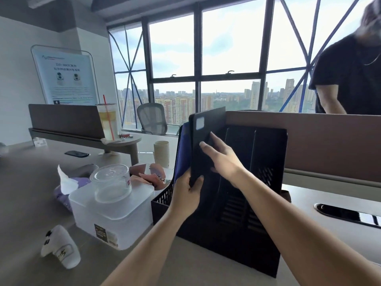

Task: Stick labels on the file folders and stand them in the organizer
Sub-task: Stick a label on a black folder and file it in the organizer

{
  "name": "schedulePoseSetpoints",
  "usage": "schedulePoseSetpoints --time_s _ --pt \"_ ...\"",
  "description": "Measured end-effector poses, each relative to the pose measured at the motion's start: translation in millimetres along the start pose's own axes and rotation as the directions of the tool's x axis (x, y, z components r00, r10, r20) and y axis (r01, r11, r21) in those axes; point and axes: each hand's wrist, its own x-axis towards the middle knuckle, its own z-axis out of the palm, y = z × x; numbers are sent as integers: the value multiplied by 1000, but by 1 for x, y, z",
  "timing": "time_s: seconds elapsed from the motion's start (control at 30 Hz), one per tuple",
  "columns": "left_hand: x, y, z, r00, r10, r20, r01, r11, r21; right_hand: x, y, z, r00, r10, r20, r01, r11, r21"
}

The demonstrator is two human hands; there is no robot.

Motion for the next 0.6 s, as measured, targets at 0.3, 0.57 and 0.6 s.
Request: schedulePoseSetpoints --time_s 0.3,0.57,0.6 --pt "-3 -11 -38 995 -94 26 87 977 193 -2 13 35 998 -43 42 52 968 -245" --pt "-25 -10 -51 989 -144 -18 143 948 284 -9 17 34 1000 10 25 -2 951 -310" --pt "-27 -8 -51 990 -137 -21 138 952 274 -10 16 32 1000 15 9 -11 950 -313"
